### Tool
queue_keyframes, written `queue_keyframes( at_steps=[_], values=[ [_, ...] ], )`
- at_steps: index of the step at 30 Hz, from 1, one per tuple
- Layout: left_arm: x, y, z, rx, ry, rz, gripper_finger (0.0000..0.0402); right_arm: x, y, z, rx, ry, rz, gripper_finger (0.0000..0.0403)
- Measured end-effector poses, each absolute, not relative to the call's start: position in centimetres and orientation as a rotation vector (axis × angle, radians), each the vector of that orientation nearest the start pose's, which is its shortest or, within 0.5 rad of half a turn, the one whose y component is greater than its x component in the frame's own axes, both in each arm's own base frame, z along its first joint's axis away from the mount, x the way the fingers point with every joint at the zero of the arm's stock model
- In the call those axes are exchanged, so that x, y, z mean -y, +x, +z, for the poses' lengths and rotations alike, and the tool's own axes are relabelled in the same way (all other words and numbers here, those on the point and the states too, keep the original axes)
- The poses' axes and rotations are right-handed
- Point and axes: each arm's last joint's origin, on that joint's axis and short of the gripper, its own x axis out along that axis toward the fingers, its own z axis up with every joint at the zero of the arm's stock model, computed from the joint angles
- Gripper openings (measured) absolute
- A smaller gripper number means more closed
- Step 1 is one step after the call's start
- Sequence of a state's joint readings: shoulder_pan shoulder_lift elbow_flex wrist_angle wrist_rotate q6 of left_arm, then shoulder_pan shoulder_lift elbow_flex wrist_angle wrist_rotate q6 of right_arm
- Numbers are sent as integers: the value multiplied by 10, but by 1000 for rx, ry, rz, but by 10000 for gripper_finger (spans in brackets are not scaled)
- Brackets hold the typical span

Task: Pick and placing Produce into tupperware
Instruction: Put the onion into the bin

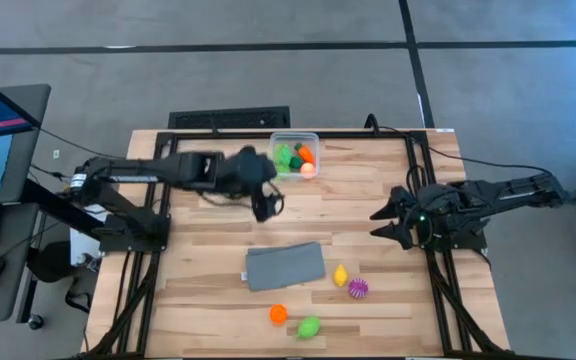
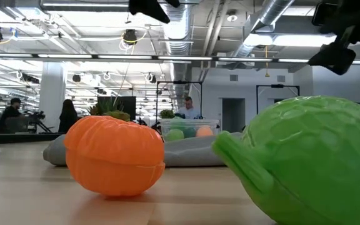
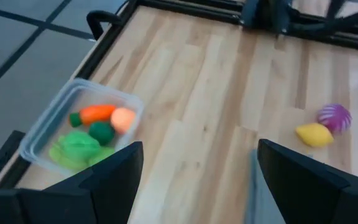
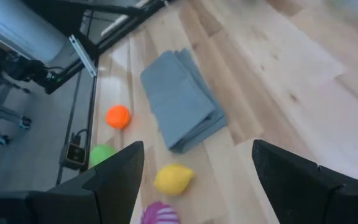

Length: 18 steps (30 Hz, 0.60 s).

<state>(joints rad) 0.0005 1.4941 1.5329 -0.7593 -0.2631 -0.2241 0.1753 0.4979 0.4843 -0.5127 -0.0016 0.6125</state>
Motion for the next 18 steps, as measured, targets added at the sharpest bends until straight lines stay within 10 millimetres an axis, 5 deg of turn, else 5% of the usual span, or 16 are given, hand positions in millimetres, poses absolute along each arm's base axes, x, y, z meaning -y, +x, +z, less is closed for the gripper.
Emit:
queue_keyframes(
  at_steps=[9,18],
  values=[
    [60,297,342,-770,-86,409,307,-34,120,230,-694,603,107,322],
    [94,278,302,-856,-55,439,307,-65,146,228,-724,882,165,322]
  ],
)
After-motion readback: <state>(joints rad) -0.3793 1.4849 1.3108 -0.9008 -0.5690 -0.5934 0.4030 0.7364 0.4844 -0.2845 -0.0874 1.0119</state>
